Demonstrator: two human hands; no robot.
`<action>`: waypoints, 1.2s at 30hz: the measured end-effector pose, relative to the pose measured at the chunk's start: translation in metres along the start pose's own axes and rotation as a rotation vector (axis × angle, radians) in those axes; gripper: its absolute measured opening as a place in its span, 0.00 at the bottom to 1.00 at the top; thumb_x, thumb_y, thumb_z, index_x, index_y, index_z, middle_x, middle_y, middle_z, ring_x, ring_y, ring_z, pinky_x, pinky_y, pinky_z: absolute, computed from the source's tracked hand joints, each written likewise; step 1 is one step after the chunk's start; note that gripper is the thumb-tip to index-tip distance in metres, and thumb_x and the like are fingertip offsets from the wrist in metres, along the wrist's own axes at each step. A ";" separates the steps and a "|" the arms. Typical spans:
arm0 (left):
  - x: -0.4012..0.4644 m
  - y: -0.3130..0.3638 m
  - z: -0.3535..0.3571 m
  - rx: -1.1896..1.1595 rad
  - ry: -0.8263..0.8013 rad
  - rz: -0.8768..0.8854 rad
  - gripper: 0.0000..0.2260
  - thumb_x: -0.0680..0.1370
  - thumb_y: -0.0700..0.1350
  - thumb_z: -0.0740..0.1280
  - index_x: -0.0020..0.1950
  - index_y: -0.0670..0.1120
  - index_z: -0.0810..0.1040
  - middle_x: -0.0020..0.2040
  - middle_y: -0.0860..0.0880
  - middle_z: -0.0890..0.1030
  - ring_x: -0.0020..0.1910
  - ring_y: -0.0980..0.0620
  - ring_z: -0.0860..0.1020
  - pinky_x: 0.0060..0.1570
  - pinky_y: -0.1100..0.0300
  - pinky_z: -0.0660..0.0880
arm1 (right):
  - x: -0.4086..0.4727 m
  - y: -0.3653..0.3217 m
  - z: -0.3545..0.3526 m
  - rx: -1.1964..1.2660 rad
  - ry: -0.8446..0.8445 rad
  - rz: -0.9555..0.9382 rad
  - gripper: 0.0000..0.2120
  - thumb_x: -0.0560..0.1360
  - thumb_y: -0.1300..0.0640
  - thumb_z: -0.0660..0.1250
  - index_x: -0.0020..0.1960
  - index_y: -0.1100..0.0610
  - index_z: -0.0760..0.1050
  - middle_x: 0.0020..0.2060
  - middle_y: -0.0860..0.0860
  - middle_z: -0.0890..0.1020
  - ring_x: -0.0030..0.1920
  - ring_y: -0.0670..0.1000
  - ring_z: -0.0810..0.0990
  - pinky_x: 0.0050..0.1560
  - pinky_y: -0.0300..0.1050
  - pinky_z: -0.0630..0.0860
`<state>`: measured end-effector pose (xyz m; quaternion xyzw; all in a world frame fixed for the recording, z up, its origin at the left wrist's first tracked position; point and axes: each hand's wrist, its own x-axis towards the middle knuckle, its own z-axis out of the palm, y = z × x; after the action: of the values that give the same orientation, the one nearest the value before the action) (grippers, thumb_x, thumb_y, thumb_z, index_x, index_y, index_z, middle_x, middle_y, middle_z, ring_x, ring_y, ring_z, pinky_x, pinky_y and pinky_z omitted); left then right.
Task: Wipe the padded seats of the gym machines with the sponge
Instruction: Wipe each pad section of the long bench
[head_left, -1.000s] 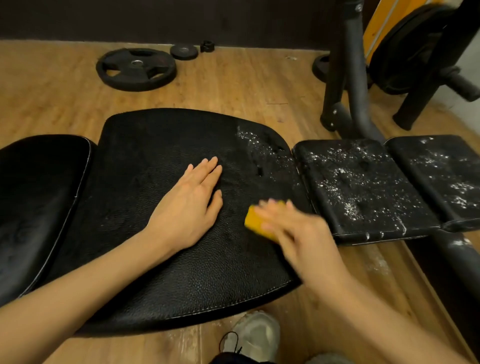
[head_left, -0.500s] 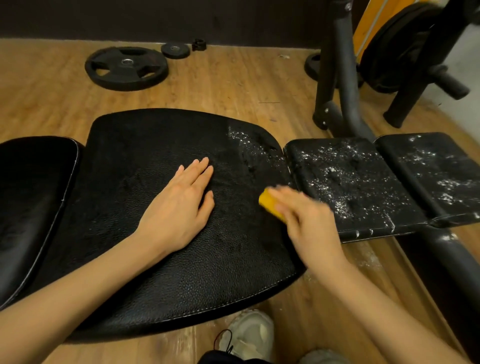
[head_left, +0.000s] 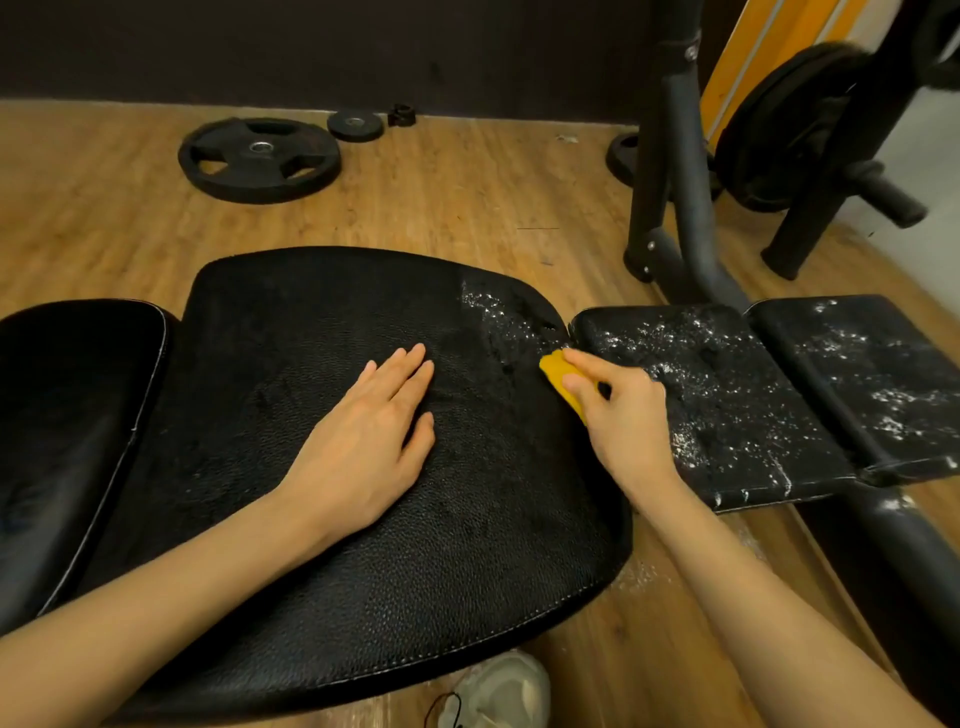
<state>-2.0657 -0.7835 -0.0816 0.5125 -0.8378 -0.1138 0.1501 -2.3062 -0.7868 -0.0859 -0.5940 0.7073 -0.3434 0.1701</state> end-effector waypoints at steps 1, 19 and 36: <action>0.002 -0.002 -0.003 0.010 0.003 0.006 0.25 0.82 0.50 0.56 0.79 0.46 0.58 0.79 0.51 0.56 0.78 0.56 0.53 0.74 0.65 0.42 | 0.008 -0.002 0.004 -0.002 0.021 0.041 0.14 0.78 0.58 0.67 0.63 0.54 0.79 0.46 0.49 0.83 0.40 0.42 0.75 0.44 0.32 0.69; 0.041 -0.039 -0.002 0.040 0.074 -0.006 0.23 0.83 0.47 0.53 0.78 0.42 0.60 0.79 0.47 0.58 0.78 0.52 0.54 0.75 0.62 0.44 | 0.000 -0.055 0.066 -0.130 -0.002 -0.173 0.15 0.78 0.61 0.65 0.65 0.57 0.77 0.64 0.54 0.78 0.67 0.54 0.74 0.72 0.49 0.65; 0.040 -0.038 -0.002 0.040 0.094 -0.009 0.23 0.83 0.45 0.55 0.78 0.42 0.59 0.79 0.47 0.57 0.78 0.52 0.54 0.74 0.63 0.43 | -0.005 -0.056 0.063 -0.082 -0.214 -0.332 0.19 0.81 0.60 0.61 0.71 0.54 0.71 0.71 0.51 0.71 0.73 0.49 0.65 0.75 0.41 0.50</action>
<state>-2.0507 -0.8364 -0.0879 0.5239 -0.8296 -0.0735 0.1787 -2.2236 -0.8034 -0.0929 -0.7420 0.5909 -0.2726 0.1610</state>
